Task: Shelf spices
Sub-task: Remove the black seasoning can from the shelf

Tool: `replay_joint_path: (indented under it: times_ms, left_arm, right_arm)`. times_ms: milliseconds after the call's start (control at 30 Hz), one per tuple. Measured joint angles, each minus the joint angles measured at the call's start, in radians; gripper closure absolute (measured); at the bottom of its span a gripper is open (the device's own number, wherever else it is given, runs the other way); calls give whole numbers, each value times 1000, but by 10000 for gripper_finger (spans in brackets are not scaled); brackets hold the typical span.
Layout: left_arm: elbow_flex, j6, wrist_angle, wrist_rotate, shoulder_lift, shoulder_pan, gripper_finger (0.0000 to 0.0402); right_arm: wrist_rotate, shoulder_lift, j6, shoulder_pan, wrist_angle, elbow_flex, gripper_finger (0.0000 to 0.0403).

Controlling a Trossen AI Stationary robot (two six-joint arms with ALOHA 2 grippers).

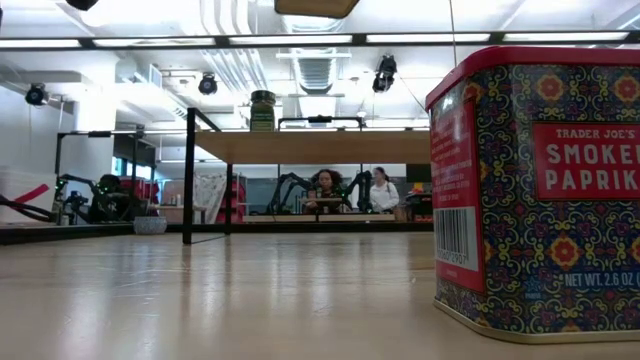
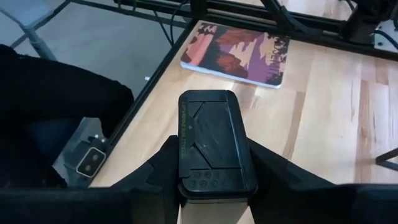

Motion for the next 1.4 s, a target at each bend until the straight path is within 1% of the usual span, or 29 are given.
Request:
replay_joint_path:
  times_ms: [233,367,500,633,833,933,1033,1067,1100,1267,1400]
  left_arm:
    - [0,39,76,-114,49,-51,211]
    - [-1,66,125,-140,86,-55,211]
    - [-1,87,160,-193,119,-55,216]
    - [-1,97,168,-252,133,-55,218]
    - [-1,97,172,-368,132,-55,213]
    - [-1,115,174,-449,127,-54,213]
    - [0,150,203,-548,119,-54,217]
    - [3,164,207,-567,115,-54,218]
    - [11,177,208,-580,112,-54,220]
    - [84,270,220,-582,95,-53,224]
    - [154,349,223,-582,98,-53,221]
  right_arm:
    - [94,0,72,53,133,-81,276]
    - [102,2,117,65,291,-177,282]
    - [148,2,160,67,444,-265,283]
    - [196,2,197,75,518,-306,275]
    - [281,2,194,126,566,-316,280]
    - [344,8,194,144,581,-316,283]
    - [380,36,203,162,604,-311,278]
    - [384,51,207,166,618,-306,276]
    - [383,67,214,169,630,-299,274]
    - [404,155,231,178,662,-252,277]
    - [408,232,244,183,663,-169,281]
